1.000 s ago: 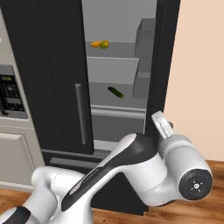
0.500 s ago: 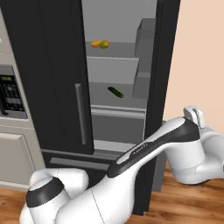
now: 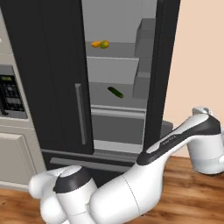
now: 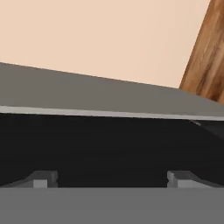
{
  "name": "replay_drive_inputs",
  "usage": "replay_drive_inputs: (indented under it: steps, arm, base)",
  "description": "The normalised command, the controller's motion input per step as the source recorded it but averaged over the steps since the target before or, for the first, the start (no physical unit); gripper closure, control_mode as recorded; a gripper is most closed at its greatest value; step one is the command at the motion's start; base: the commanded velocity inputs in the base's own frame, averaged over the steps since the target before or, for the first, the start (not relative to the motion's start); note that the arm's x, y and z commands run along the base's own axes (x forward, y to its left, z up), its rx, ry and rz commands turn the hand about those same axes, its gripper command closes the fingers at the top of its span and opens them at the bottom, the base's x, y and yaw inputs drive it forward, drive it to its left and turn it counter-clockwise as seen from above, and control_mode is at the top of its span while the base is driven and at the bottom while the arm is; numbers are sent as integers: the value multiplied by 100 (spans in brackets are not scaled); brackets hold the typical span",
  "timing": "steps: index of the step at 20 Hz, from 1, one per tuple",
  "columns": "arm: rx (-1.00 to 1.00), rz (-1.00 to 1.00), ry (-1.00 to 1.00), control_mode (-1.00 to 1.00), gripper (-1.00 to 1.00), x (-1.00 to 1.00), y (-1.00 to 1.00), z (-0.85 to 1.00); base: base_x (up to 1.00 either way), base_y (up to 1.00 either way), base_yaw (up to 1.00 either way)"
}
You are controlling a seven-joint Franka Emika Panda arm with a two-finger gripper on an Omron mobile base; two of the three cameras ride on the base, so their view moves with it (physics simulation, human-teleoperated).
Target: Place the orange in the correct fridge rack based on whether it is a fruit or vegetable. Finally, close the fridge door.
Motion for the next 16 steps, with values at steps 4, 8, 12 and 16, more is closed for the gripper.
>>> replay_drive_inputs:
  steps: [4, 8, 12, 16]
  arm:
    - [8, 11, 3, -100, -100, 34, -10, -48]
    - [5, 10, 1, -100, -100, 32, 0, -47]
    - [3, 10, 0, -100, -100, 34, 0, -43]
    - [0, 13, 0, -100, -100, 29, 11, -29]
  base:
    - [0, 0, 0]
    - [0, 0, 0]
    - [0, 0, 0]
    - [0, 0, 0]
